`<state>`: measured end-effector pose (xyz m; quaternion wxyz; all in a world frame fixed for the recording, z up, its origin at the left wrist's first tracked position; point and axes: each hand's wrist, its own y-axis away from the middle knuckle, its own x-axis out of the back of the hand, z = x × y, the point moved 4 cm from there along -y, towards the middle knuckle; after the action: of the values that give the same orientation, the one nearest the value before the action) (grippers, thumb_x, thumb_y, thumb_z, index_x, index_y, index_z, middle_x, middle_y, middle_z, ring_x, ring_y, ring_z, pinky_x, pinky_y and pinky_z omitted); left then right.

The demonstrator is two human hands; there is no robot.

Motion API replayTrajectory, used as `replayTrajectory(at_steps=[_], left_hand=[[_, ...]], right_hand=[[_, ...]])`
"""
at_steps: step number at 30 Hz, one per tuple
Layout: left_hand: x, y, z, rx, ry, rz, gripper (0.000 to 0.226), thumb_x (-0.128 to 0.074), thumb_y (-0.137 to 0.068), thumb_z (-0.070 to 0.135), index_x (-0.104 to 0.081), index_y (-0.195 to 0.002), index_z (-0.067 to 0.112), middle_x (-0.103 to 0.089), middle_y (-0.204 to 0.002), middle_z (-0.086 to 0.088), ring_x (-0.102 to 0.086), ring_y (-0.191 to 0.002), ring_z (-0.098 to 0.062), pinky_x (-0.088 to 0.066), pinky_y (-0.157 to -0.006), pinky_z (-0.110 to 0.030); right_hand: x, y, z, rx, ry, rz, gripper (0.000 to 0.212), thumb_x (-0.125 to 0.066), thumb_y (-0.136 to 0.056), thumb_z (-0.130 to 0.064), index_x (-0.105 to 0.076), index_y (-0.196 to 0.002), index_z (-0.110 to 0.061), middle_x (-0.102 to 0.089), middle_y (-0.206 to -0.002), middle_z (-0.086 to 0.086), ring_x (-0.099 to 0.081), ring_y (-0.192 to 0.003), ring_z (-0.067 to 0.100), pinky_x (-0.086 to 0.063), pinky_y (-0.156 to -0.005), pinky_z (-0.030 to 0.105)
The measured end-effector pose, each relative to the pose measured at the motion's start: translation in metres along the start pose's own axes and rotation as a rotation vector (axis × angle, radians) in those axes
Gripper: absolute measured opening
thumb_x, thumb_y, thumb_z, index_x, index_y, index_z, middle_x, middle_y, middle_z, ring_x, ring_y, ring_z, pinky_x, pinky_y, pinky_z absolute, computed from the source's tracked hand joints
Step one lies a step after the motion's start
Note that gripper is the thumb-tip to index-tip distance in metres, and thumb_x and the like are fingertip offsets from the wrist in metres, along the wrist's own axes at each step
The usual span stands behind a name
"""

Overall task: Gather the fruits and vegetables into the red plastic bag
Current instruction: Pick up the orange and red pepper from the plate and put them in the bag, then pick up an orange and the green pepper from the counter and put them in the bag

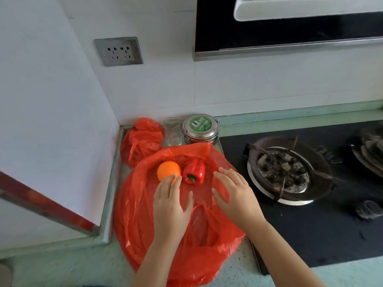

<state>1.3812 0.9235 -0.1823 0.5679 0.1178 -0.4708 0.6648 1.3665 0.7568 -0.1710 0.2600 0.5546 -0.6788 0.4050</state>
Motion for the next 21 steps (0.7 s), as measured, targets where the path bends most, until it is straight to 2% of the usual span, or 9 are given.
replayTrajectory(at_steps=[3,7,11,15,18,21], left_hand=[[-0.001,0.009,0.030,-0.110,-0.023,-0.023,0.039,-0.051,-0.083,0.029,-0.063,-0.109,0.002,-0.063,-0.112,-0.014,-0.056,-0.110,-0.035,-0.048,-0.089,-0.049],[-0.006,0.020,0.077,-0.220,0.029,-0.064,0.037,-0.050,-0.084,0.028,-0.065,-0.107,0.004,-0.064,-0.112,-0.013,-0.054,-0.113,-0.035,-0.047,-0.091,-0.051],[-0.010,0.035,0.123,-0.289,0.156,-0.110,0.037,-0.050,-0.084,0.027,-0.065,-0.107,0.003,-0.064,-0.111,-0.012,-0.055,-0.112,-0.033,-0.046,-0.091,-0.050],[-0.004,0.061,0.170,-0.399,0.229,-0.151,0.037,-0.050,-0.084,0.028,-0.065,-0.108,0.002,-0.064,-0.111,-0.011,-0.053,-0.113,-0.032,-0.043,-0.095,-0.045],[0.002,0.087,0.201,-0.498,0.260,-0.192,0.038,-0.050,-0.085,0.028,-0.064,-0.110,0.003,-0.063,-0.113,-0.011,-0.052,-0.115,-0.030,-0.042,-0.096,-0.044],[0.008,0.115,0.226,-0.542,0.312,-0.252,0.038,-0.049,-0.086,0.029,-0.062,-0.112,0.005,-0.062,-0.116,-0.010,-0.050,-0.118,-0.029,-0.043,-0.095,-0.050]], right_hand=[[0.025,0.022,0.004,-0.013,0.059,0.055,0.046,-0.043,-0.082,-0.039,-0.061,-0.114,-0.011,-0.062,-0.119,0.009,-0.053,-0.115,0.033,-0.047,-0.089,0.053],[0.063,0.061,0.018,-0.072,0.135,0.116,0.043,-0.044,-0.084,-0.038,-0.061,-0.114,-0.012,-0.061,-0.120,0.008,-0.052,-0.117,0.032,-0.045,-0.090,0.055],[0.103,0.107,0.030,-0.157,0.232,0.228,0.035,-0.058,-0.080,-0.027,-0.063,-0.111,-0.010,-0.063,-0.117,0.008,-0.054,-0.114,0.031,-0.044,-0.092,0.049],[0.136,0.160,0.035,-0.271,0.257,0.336,0.035,-0.070,-0.077,-0.016,-0.063,-0.111,-0.011,-0.063,-0.117,0.007,-0.053,-0.115,0.031,-0.042,-0.093,0.057],[0.158,0.202,0.035,-0.339,0.274,0.410,0.033,-0.066,-0.080,-0.019,-0.062,-0.112,-0.010,-0.062,-0.119,0.009,-0.052,-0.117,0.032,-0.042,-0.093,0.058],[0.179,0.242,0.030,-0.378,0.290,0.481,0.034,-0.056,-0.081,-0.025,-0.063,-0.111,-0.010,-0.062,-0.119,0.010,-0.053,-0.115,0.032,-0.045,-0.090,0.055]])
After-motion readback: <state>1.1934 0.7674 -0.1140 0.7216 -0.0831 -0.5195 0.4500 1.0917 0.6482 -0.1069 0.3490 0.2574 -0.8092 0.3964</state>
